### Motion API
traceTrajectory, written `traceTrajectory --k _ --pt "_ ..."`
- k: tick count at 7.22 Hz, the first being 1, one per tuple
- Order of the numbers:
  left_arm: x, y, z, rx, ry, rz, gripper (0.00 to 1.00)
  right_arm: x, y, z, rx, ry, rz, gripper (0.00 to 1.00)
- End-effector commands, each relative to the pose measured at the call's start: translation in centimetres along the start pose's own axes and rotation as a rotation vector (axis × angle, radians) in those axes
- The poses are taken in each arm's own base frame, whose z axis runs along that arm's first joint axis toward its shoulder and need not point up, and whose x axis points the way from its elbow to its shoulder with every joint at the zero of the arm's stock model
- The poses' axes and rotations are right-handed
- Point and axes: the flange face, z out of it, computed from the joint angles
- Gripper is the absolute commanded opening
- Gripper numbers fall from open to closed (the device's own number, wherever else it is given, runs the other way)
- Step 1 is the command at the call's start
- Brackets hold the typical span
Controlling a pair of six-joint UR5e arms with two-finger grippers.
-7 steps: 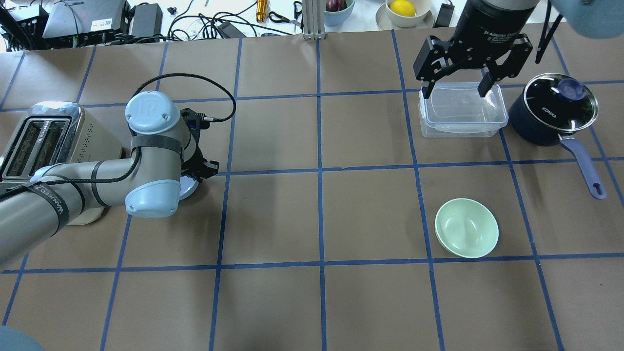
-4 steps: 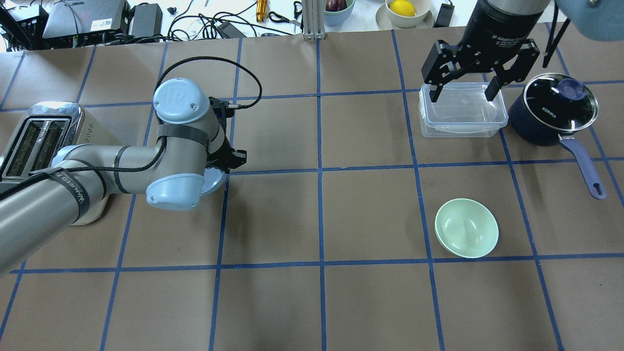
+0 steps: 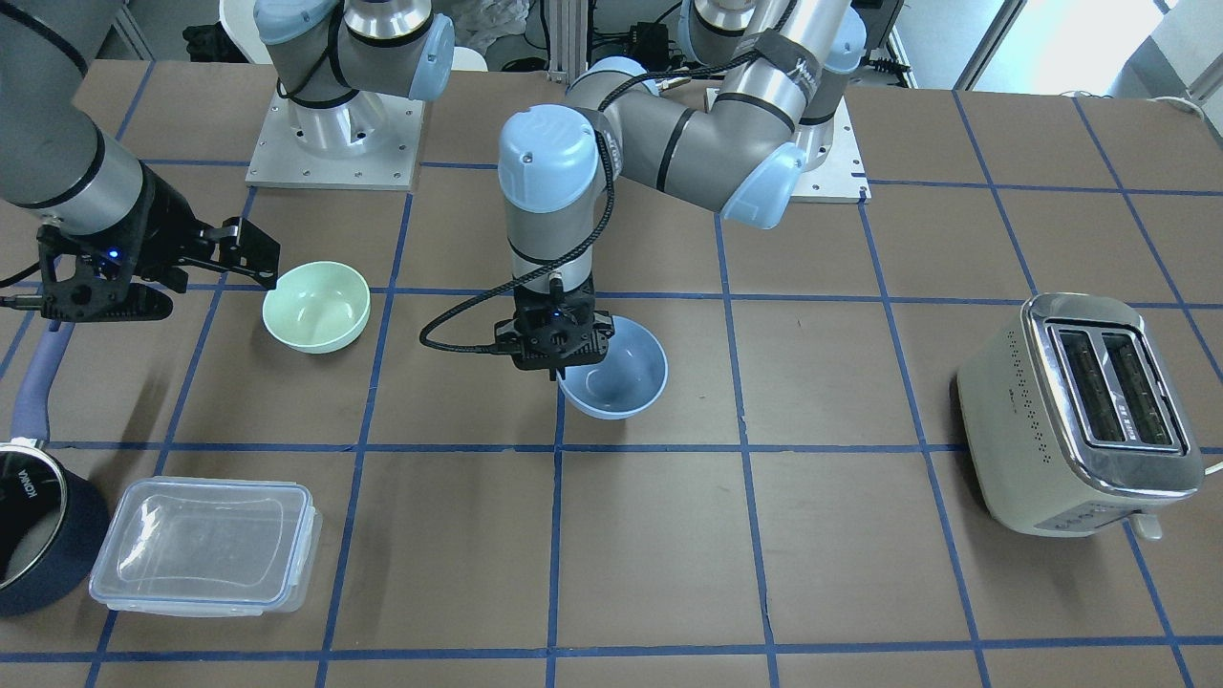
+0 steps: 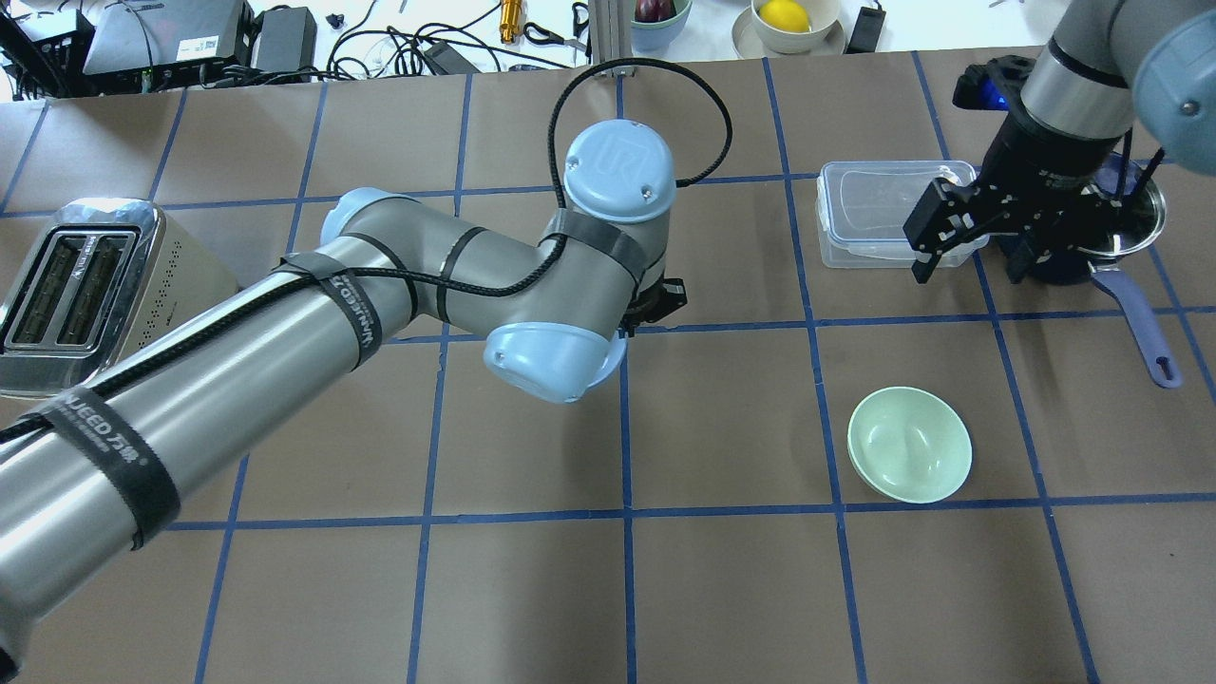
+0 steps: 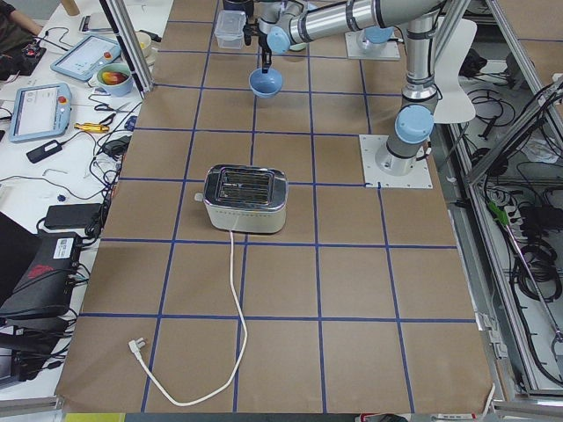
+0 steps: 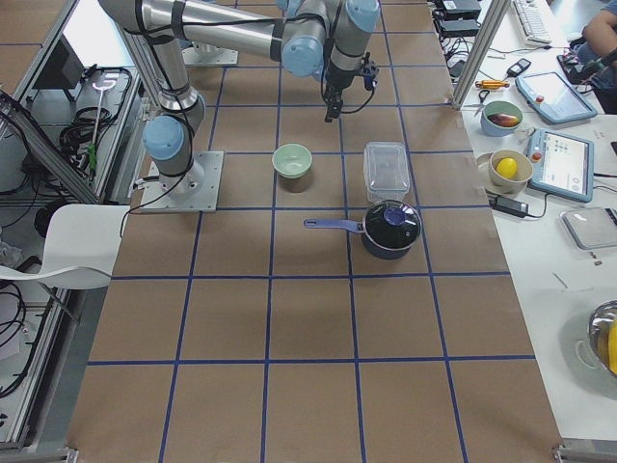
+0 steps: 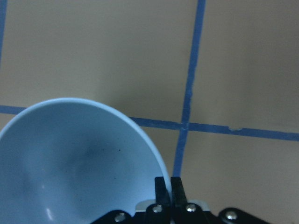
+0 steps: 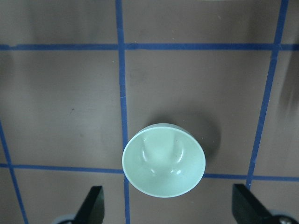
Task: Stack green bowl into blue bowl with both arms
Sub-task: 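Carry the blue bowl to center with left gripper while right reaches for green bowl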
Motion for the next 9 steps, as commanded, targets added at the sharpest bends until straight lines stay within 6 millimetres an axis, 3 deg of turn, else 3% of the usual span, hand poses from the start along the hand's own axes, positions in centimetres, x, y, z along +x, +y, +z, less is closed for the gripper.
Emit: traceTrajectory --k 1,2,3,4,5,6,7,8,9 --pt "2.7 1.2 2.6 -0.001 0.005 0.013 0.02 4.8 1.0 6.6 0.005 0.033 0.023 0.96" --pt "3.0 1.0 3.9 -0.004 0.003 0.063 0.02 4.7 2.3 9.7 0.013 0.035 0.023 0.96" --pt "3.2 0.8 4.4 0.009 0.01 0.067 0.3 4.7 2.8 12.5 0.069 0.057 0.004 0.96" --pt "3.2 0.6 4.2 0.019 0.004 0.065 0.91 5.1 4.3 16.4 0.075 0.055 0.019 0.96" --pt "2.5 -0.7 0.0 0.075 0.039 0.077 1.0 4.9 5.5 18.9 0.093 0.059 0.022 0.91" --pt "1.2 -2.3 -3.3 0.077 0.034 0.129 1.0 4.8 6.1 20.1 0.107 0.066 0.016 0.78" --pt "-1.7 -3.6 -6.3 0.035 -0.003 0.22 1.0 4.8 6.3 20.2 0.093 0.076 0.002 0.43" --pt "-5.9 -5.2 -10.4 0.026 -0.001 0.264 1.0 5.1 6.4 20.1 0.083 0.106 -0.007 0.07" --pt "-11.4 -7.4 -14.0 0.037 0.01 0.336 1.0 5.1 6.4 20.0 0.086 0.104 -0.01 0.0"
